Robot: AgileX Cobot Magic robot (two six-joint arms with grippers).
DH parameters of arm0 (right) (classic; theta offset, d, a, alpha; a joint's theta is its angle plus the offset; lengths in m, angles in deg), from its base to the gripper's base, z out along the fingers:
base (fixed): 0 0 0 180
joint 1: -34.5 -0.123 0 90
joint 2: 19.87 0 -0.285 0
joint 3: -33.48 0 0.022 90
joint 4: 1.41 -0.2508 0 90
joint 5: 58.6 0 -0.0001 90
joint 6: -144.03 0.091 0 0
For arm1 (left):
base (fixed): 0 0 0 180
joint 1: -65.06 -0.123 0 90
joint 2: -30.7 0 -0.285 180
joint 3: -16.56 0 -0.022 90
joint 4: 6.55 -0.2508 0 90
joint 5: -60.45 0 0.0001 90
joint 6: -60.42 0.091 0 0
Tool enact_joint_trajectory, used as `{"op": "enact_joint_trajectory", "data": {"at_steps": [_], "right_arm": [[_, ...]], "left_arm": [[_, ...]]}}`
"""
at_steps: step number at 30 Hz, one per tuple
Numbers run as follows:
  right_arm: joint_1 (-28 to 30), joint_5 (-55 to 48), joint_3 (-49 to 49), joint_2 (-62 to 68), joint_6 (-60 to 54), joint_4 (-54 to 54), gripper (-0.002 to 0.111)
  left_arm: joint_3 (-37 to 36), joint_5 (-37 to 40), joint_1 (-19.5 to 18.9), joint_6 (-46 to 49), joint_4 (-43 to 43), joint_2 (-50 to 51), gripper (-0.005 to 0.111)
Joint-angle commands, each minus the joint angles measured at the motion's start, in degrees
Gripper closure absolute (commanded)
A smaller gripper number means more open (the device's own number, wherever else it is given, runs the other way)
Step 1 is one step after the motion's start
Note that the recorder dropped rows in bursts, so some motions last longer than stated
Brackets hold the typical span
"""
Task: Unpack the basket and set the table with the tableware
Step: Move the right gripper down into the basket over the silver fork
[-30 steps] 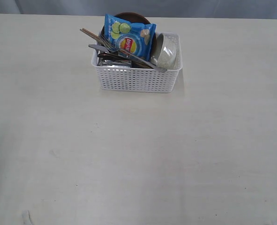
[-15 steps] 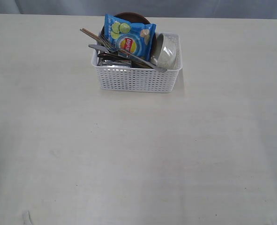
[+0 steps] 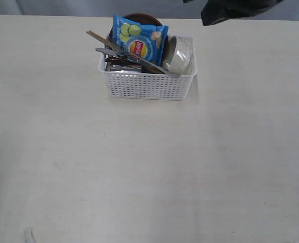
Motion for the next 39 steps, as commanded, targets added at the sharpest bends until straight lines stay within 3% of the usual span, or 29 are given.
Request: {"op": "enact_joint_trajectory", "data": {"at_steps": [1,8,16,25,39], "right_arm": [[0.0,-0.5,-1.2,2.8,-5.7,-0.3,0.108],[0.1,3.7,-3.6,10.6,-12.4,2.7,0.108],[0.1,-6.8,-22.3,24.9,-20.2,0.5,0.107],[0.1,-17.0,-41.0,40.3,-25.5,-6.4,0.068],[0.1,-18.2,-45.8,49.6,-30.8,-10.3,0.066]], "left_arm": [[-0.1,0.0,0.3,-0.1,-0.3,-0.1,0.107],[-0.1,0.0,0.3,-0.1,-0.3,-0.1,0.107],[-0.1,0.0,0.3,-0.1,-0.3,-0.1,0.107],[-0.1,0.0,0.3,-0.1,-0.3,-0.1,0.107],[-0.1,0.0,0.3,-0.1,-0.3,-0.1,0.107]]}}
